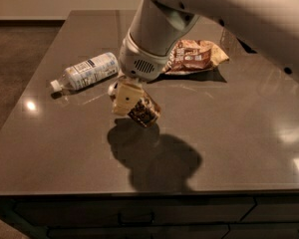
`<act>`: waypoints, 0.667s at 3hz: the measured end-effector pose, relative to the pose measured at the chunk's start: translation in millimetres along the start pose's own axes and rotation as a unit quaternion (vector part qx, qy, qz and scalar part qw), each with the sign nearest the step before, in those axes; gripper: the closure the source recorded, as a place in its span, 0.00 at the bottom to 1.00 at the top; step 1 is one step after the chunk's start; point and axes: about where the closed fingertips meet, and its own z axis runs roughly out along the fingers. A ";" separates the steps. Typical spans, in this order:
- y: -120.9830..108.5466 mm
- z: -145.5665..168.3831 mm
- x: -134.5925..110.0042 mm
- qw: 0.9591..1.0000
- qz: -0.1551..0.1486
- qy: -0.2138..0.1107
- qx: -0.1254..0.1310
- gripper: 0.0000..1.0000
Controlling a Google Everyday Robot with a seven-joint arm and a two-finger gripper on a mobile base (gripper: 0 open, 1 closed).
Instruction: Knock orange can over
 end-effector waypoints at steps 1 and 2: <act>2.4 5.0 8.7 0.999 -0.013 0.038 -0.010 0.60; 3.6 13.3 13.3 0.997 -0.026 0.070 -0.020 0.36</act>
Offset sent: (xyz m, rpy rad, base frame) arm -0.0016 -0.0073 -0.0300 -0.2335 0.0371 0.0873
